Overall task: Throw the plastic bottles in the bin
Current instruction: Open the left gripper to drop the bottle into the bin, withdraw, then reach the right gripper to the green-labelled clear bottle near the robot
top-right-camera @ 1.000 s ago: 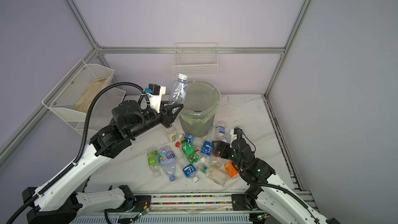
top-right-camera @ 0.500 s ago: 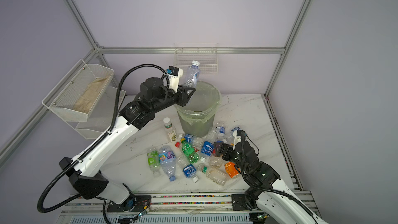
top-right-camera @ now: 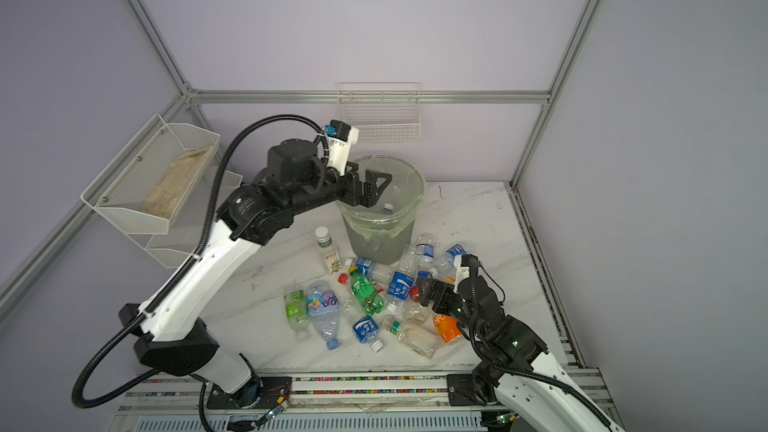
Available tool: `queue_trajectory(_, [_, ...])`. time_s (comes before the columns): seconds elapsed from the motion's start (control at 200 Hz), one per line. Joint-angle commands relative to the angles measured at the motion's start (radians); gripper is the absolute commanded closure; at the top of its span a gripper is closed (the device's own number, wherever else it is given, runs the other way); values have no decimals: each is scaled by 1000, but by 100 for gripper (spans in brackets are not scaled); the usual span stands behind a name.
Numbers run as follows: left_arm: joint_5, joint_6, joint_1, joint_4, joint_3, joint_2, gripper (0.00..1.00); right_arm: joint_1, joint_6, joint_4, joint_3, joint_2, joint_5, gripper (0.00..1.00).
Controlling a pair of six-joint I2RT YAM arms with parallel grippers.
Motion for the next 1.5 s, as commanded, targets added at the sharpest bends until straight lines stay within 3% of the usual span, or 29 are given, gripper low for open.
queue_trajectory(0.0, [13, 29, 15, 85, -34, -159, 0, 4, -3, 26, 16, 36, -7, 3])
queue_trajectory(0.15, [13, 28, 15, 124, -241, -330, 0, 5, -82, -50, 82, 73, 14, 3])
queue_trajectory(0.555, [-38, -51, 15, 158, -759, -747, 0, 19, -153, -70, 103, 157, -119, 6])
queue_trajectory(0.765, [-65, -66, 15, 98, -885, -847, 0, 182, -159, -178, 210, 276, 43, 6])
queue_trajectory(0.945, [-70, -67, 15, 75, -927, -872, 0, 507, -33, -252, 312, 510, 271, 5])
queue_trajectory(1.065, [-65, -66, 15, 60, -938, -885, 0, 659, 73, -309, 337, 634, 338, 3])
queue_trajectory(1.325, [-63, -76, 15, 49, -1001, -926, 0, 714, 288, -409, 242, 561, 383, 4])
queue_trajectory(1.5, [-65, -88, 15, 49, -1035, -955, 0, 714, 338, -487, 225, 553, 387, 3])
